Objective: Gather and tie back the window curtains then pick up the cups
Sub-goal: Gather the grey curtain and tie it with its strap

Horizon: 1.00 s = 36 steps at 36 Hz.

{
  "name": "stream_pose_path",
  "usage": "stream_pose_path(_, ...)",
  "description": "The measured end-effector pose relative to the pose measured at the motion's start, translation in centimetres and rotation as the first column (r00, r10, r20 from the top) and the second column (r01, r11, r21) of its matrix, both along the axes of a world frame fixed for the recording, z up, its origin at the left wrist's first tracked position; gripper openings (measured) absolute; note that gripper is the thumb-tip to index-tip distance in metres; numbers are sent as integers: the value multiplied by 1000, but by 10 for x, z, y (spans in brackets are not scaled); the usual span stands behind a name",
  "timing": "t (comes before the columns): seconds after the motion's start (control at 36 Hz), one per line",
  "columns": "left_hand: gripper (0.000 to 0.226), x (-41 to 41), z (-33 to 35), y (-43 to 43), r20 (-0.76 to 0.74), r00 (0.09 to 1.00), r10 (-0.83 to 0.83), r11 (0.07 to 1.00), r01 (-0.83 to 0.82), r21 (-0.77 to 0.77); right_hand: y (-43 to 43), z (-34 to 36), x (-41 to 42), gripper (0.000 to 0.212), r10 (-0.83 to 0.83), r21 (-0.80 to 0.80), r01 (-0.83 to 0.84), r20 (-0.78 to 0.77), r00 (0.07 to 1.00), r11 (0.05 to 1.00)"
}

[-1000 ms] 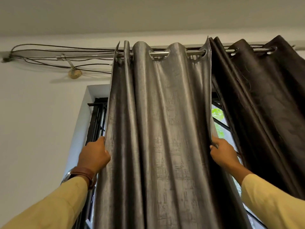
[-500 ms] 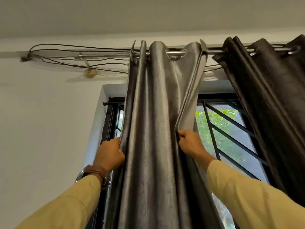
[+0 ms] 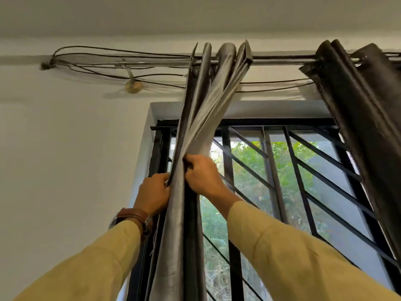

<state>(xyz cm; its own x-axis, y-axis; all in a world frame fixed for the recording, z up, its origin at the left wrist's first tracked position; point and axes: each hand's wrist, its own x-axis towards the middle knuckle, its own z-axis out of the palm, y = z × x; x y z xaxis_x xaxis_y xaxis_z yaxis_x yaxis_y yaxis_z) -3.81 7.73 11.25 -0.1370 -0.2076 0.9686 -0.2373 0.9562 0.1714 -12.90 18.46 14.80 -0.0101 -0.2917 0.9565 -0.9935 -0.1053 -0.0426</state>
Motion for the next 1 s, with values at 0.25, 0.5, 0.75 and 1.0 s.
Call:
stream_pose_path(0.25,30,-29,-3,7,7,999,-33,999,33,16,23,-29,-42,22,-99,49,94,125,987,994)
stream_pose_path(0.5,54,-38,-39,19,-27,998,-58,998,58,21,60,-48,-72,29,-186,6,187,135,973,982)
stream_pose_path(0.75,71,-33,-109,23,29,998,47,996,-49,74,91,-74,-92,37,-269,-10,273,134,954,962)
stream_pose_path(1.0,68,-38,-188,27,85,996,-1,971,-19,238,117,-110,-104,74,-276,-40,286,164,947,958)
